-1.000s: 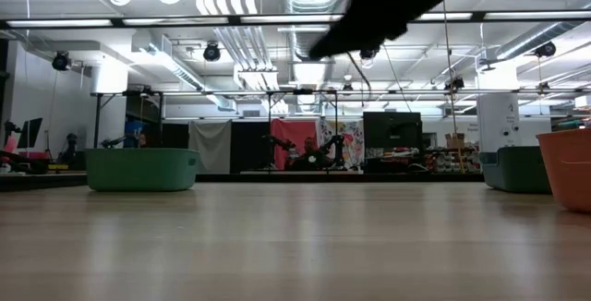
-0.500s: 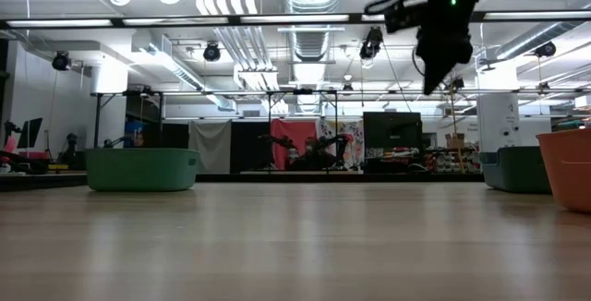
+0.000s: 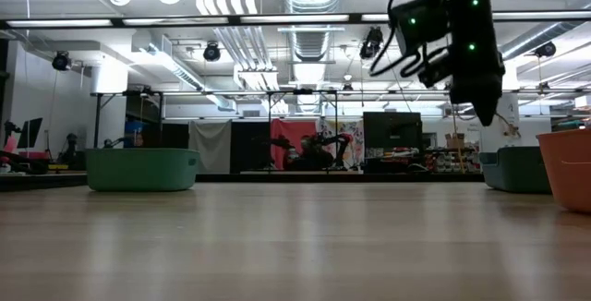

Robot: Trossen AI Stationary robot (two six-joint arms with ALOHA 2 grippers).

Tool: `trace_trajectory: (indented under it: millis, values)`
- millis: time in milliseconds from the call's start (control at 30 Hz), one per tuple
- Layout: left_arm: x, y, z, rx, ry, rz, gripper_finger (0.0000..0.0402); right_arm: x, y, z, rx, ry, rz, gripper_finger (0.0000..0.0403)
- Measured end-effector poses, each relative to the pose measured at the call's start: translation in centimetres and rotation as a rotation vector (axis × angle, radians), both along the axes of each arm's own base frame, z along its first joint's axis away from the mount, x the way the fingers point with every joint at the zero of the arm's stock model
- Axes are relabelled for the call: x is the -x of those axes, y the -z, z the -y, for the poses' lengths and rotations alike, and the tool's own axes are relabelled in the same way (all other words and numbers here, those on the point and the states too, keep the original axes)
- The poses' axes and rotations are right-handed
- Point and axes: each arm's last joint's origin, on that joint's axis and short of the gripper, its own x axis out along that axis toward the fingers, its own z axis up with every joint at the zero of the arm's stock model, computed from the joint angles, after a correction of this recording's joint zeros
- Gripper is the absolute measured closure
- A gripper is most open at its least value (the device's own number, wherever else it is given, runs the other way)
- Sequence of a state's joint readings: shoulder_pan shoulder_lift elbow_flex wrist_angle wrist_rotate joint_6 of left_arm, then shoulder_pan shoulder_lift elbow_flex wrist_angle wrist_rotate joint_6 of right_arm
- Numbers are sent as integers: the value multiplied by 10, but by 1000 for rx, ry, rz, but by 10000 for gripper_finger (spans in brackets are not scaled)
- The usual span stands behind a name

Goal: Sort rubber bands into baskets
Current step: Put the yellow rubber band into the blue bin, then return to Home Position

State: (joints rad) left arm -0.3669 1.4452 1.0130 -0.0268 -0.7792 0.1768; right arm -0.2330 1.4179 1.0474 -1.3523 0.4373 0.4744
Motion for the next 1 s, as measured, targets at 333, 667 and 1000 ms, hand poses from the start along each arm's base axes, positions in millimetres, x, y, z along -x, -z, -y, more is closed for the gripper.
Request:
trace_trajectory:
  millis: [333,667,1000]
  values:
    - [0,3,-4,-14,-10,-29,178,10,11,-1,-63,123,7,385]
    - [0,4,-5,-11,-14,-36,178,12,11,-4,-134,211,14,269]
    - [0,5,-5,-15,-14,-44,178,12,4,-6,-117,192,102,199]
